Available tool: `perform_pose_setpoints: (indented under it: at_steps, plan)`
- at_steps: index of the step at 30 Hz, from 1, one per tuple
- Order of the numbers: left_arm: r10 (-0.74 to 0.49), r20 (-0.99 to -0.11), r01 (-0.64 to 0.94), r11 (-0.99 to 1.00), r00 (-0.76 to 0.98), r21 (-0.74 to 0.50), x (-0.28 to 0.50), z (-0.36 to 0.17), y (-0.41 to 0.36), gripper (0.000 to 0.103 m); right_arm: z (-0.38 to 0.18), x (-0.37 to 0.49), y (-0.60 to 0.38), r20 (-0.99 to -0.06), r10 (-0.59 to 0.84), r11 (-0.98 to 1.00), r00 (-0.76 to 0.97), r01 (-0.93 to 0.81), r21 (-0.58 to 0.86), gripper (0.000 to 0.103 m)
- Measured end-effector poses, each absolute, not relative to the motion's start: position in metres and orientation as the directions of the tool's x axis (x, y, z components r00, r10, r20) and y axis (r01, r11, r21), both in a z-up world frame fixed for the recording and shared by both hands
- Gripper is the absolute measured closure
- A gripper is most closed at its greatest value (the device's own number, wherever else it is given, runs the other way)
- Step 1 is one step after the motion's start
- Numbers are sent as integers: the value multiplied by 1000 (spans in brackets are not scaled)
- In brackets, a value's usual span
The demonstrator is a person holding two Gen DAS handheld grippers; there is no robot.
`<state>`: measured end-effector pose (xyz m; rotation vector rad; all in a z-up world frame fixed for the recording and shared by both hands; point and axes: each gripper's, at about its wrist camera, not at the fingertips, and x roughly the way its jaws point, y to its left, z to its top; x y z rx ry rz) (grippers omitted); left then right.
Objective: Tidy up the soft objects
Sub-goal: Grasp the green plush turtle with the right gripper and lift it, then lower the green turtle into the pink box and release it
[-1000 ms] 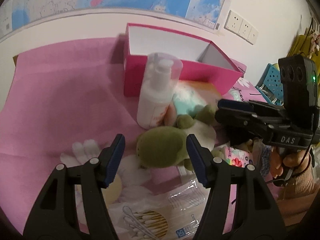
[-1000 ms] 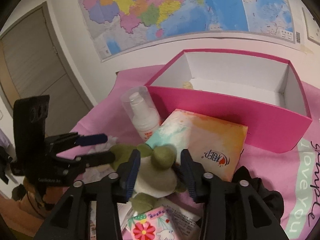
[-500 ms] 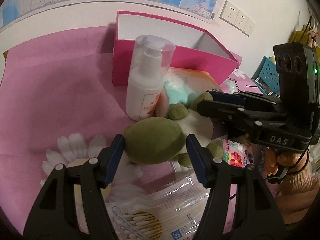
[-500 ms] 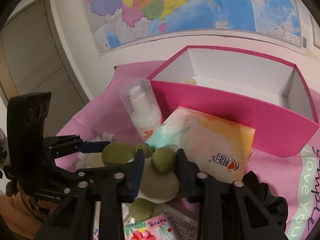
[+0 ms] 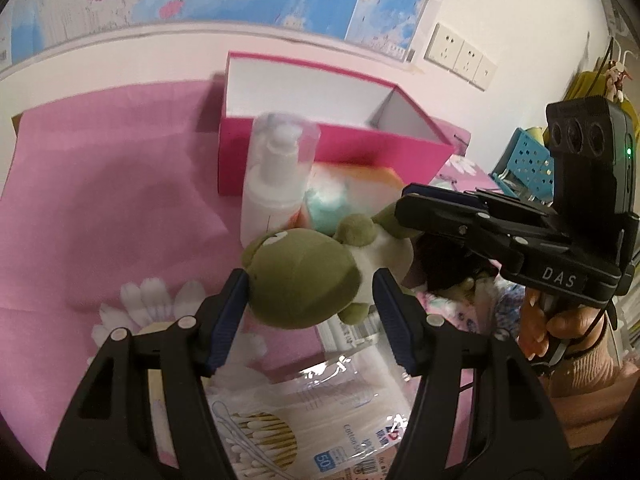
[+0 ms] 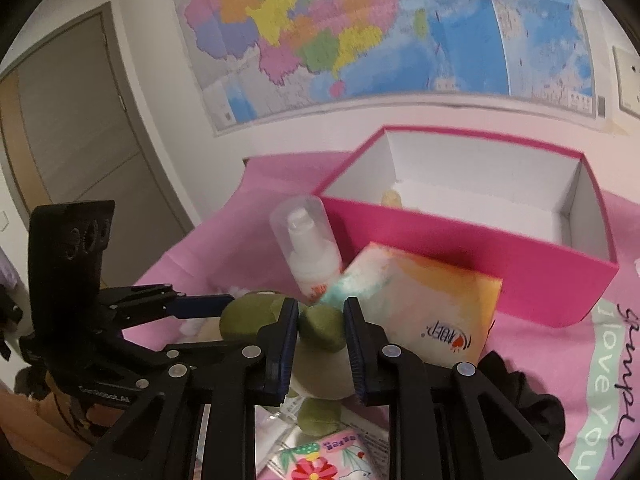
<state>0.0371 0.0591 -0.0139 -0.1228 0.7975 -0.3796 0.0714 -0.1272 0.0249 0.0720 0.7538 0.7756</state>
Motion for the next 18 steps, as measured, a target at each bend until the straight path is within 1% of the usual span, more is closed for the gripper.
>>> perform_pose_setpoints:
  at_steps: [9, 18]
  plan:
    - [-388, -604, 326, 920, 696, -215, 32, 28, 50, 38, 64, 67, -145, -512, 679, 719, 526, -618, 319, 80]
    - [-401, -565, 366, 913, 721, -180, 61, 62, 27, 38, 100, 84, -164, -456, 657, 745, 600, -611, 268, 80]
